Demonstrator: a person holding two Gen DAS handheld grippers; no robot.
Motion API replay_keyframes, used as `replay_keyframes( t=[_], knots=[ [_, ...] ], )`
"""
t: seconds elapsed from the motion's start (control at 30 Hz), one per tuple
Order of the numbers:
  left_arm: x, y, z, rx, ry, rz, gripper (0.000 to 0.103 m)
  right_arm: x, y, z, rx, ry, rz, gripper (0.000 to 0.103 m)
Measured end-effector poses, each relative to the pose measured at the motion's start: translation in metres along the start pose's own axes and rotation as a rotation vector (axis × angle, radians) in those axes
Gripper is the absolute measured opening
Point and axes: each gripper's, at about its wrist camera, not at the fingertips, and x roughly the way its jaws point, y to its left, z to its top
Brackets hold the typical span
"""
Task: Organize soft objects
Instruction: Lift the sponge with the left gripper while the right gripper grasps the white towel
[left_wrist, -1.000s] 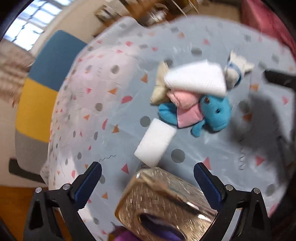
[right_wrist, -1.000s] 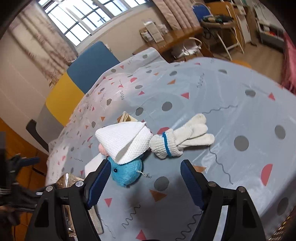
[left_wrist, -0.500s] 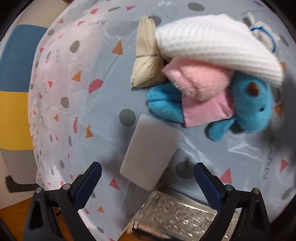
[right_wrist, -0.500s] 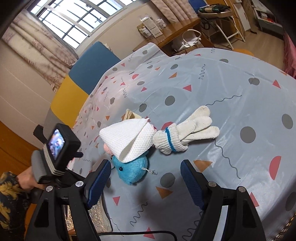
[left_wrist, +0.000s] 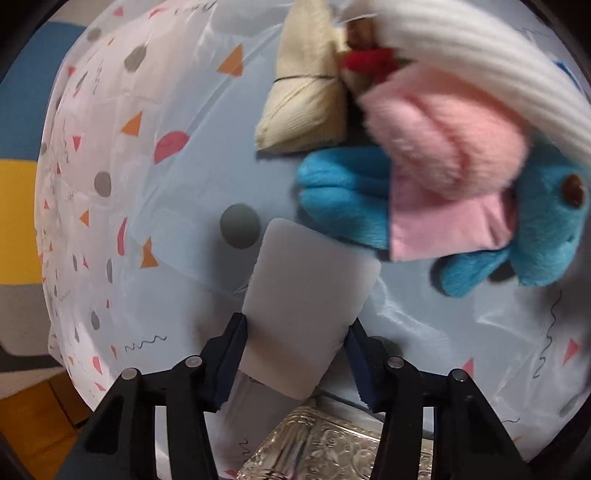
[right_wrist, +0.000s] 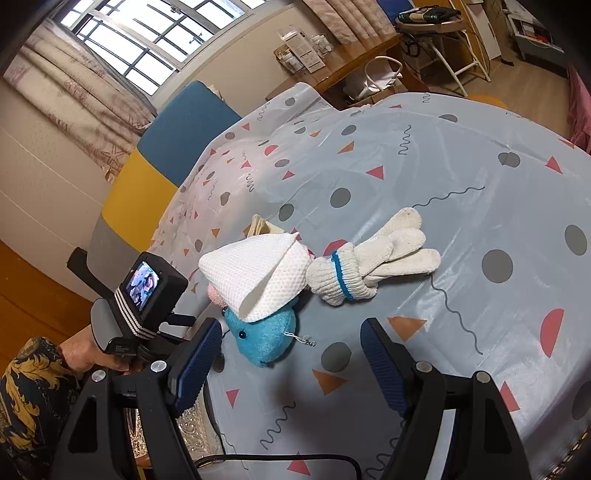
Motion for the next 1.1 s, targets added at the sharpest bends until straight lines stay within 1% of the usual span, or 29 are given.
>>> replay_keyframes(
  t=[0.1, 0.13, 0.2, 0.27, 0.43, 0.53, 0.6, 0.7, 0.73, 0.8, 0.93, 1.1],
  knots=[
    [-0.008, 0.000, -0.004, -0.011, -0.024, 0.016, 0.053, 0.000, 0.000, 0.000, -0.002, -0.001, -0.006, 0.079],
    [-0.014, 0.001, -0.006, -0.018, -0.043, 0.027, 0.053, 0.000, 0.000, 0.000, -0.002, -0.002, -0.008, 0.079],
    [-0.028, 0.005, -0.010, -0.043, -0.077, 0.013, 0.053, 0.000, 0.000, 0.000, 0.000, -0.003, -0.012, 0.079],
    [-0.044, 0.007, -0.016, -0.060, -0.111, 0.029, 0.053, 0.001, -0.001, 0.000, 0.008, 0.004, -0.012, 0.079],
    [-0.086, -0.003, -0.032, -0.080, -0.218, 0.012, 0.053, 0.003, -0.003, 0.000, 0.018, 0.010, -0.021, 0.079],
    [-0.115, -0.013, -0.043, -0.124, -0.274, 0.017, 0.053, 0.008, 0.000, -0.001, -0.004, 0.029, -0.043, 0.079],
    [-0.135, -0.024, -0.053, -0.171, -0.306, 0.050, 0.054, 0.012, 0.007, -0.001, -0.049, 0.047, -0.061, 0.079],
    [-0.156, -0.026, -0.069, -0.238, -0.359, 0.046, 0.054, 0.017, 0.019, 0.001, -0.118, 0.061, -0.083, 0.079],
    [-0.162, -0.027, -0.074, -0.255, -0.372, 0.054, 0.054, 0.017, 0.023, 0.003, -0.139, 0.055, -0.087, 0.079],
    [-0.177, -0.035, -0.086, -0.284, -0.401, 0.046, 0.054, 0.018, 0.035, 0.010, -0.194, 0.038, -0.096, 0.079],
    [-0.189, -0.039, -0.104, -0.345, -0.430, 0.038, 0.054, 0.027, 0.060, 0.020, -0.308, 0.034, -0.100, 0.079],
    [-0.191, -0.039, -0.123, -0.425, -0.447, 0.001, 0.054, 0.061, 0.093, 0.018, -0.464, 0.086, -0.131, 0.079]
  ],
)
